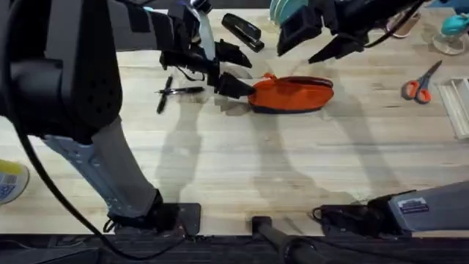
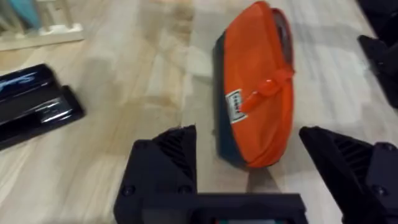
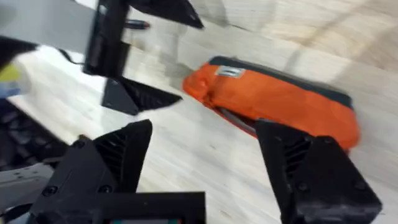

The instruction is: Unzip the bag, pick up the pens from the table one at a time and place them inside, then zip the bag closed.

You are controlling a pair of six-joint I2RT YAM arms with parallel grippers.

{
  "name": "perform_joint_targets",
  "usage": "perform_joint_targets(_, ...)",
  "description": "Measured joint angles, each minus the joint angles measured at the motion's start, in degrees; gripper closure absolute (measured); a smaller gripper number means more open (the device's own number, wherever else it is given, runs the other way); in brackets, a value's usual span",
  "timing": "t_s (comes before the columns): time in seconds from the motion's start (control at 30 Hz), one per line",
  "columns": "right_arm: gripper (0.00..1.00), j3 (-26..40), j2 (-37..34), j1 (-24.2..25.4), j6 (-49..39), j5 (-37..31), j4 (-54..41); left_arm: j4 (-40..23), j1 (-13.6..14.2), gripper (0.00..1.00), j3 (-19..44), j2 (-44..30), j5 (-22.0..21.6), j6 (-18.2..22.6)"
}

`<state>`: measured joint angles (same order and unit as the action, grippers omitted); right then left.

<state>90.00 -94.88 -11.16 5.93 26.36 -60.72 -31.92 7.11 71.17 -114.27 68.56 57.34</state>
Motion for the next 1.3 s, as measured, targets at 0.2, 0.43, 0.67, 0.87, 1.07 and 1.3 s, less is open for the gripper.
perform_joint_targets(0.2, 0.006, 0.9, 3.7, 0.2, -0.5, -5.6, -4.4, 0.0, 0.0, 0.006, 0.8, 5.2, -7.0, -2.6)
perform_joint_targets(0.43, 0.054, 4.9, 6.1, 1.7, -3.0, -8.9, -12.2, -2.7, 0.0, 0.006, 1.4, 14.7, -13.9, -3.2)
perform_joint_targets(0.67, 0.116, 7.5, 6.3, 2.2, -6.6, -10.4, -17.3, -10.9, 0.0, 0.006, 1.4, 21.5, -19.5, -3.4)
perform_joint_targets(0.87, 0.71, 8.3, 6.3, 2.3, -9.8, -11.2, -20.1, -18.2, 0.0, 0.006, 1.4, 28.0, -24.0, -3.4)
perform_joint_targets(1.07, 0.97, 8.3, 6.3, 2.9, -14.2, -12.8, -23.8, -23.9, 0.0, 0.006, 1.4, 34.5, -28.2, -3.4)
perform_joint_targets(1.3, 0.972, 10.2, 6.3, 3.2, -22.6, -16.1, -26.8, -28.6, 0.0, 0.006, 1.4, 39.6, -32.4, -5.3)
